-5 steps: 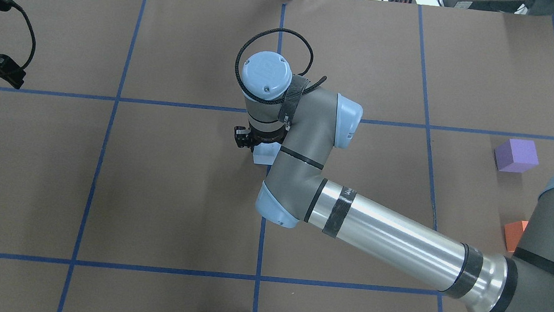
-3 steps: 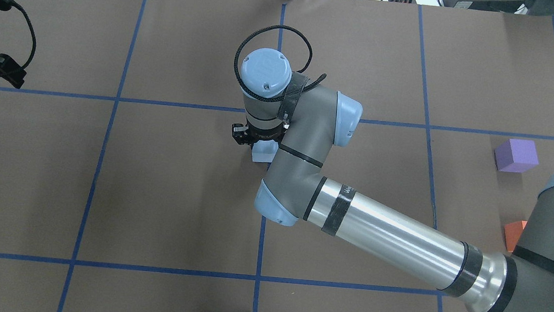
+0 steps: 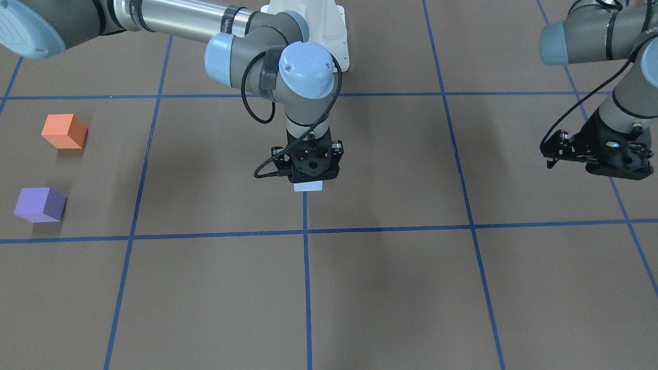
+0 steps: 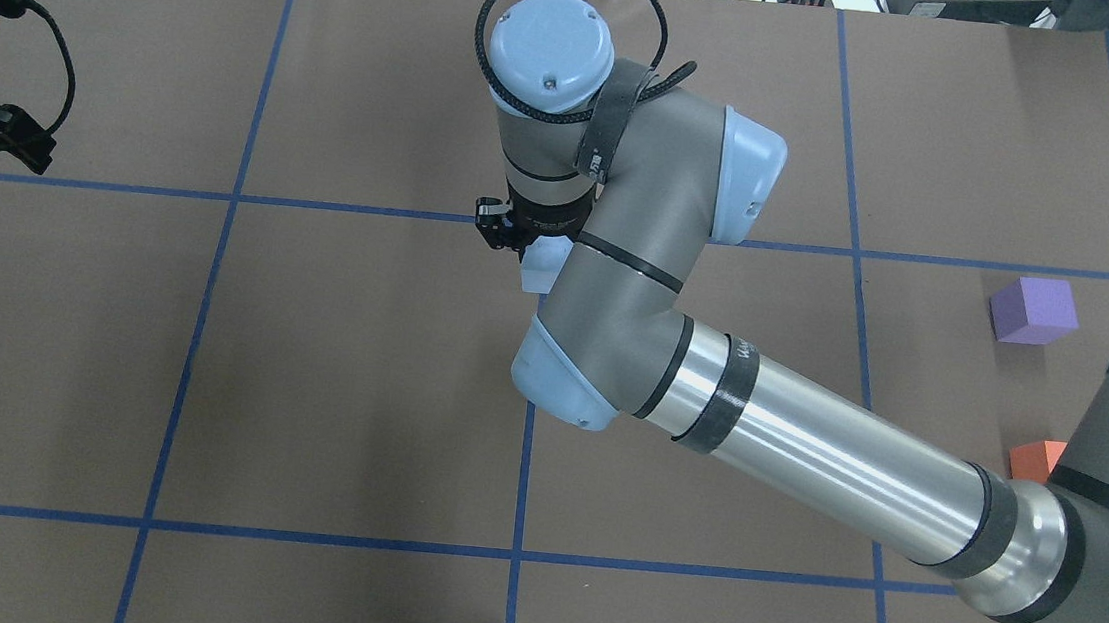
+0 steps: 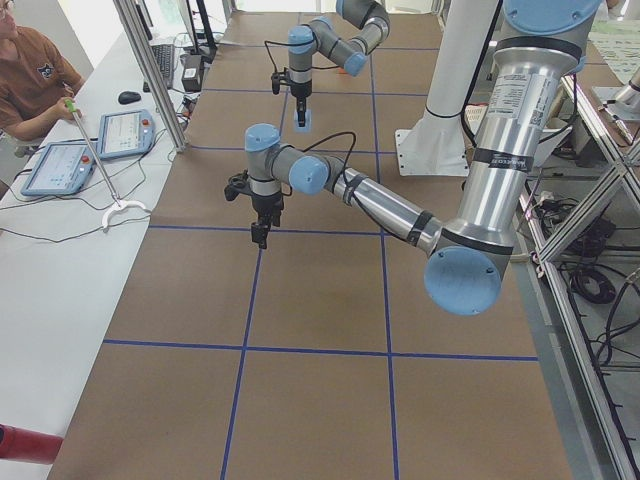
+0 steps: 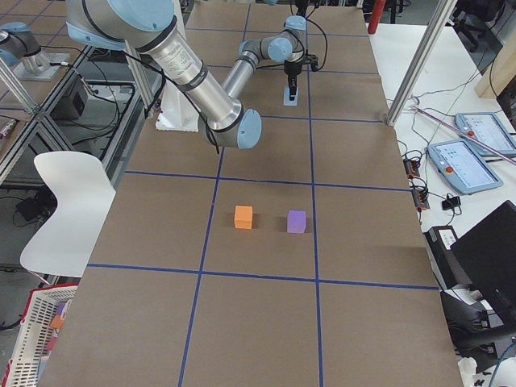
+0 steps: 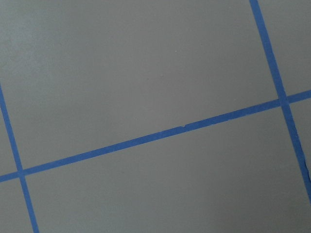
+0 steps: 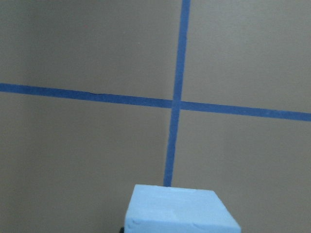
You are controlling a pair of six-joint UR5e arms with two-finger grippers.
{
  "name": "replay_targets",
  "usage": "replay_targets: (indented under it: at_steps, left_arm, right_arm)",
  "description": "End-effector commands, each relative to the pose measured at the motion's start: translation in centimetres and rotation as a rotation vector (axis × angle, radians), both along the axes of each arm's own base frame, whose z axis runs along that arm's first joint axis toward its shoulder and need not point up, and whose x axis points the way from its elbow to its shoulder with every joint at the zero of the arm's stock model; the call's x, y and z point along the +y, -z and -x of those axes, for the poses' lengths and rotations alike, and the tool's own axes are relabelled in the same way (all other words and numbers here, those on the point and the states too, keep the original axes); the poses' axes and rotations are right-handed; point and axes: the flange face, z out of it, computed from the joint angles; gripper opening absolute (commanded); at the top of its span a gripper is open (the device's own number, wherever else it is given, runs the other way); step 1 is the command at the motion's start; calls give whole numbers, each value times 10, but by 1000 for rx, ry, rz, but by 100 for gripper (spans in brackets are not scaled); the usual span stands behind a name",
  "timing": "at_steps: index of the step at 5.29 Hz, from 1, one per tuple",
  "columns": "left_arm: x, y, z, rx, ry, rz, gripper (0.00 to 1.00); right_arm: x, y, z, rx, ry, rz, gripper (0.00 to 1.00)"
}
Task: Place blue block between orange and purple blocks
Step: 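Carry the light blue cube with the right gripper toward the purple cube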
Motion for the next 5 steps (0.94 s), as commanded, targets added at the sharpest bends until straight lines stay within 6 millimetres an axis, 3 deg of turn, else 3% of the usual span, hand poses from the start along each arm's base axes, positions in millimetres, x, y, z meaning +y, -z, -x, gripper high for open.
replay_targets:
  at_steps: [1,2,4,5]
  left_arm:
    - [0,2,0,3,1,-2,100]
    - [0,4,0,4,4,-3,100]
    - [0,6,0,6,4,-7,100]
    - [0,7,0,8,5,-8,100]
  right_arm:
    - [12,-62,-139,-12,-7,3,0]
    - [-5,-102,-199,-2,8,-8,0]
    - [-5,-182,-281,-5,115,-5,0]
    - [4,-225,-306,19,114,24,0]
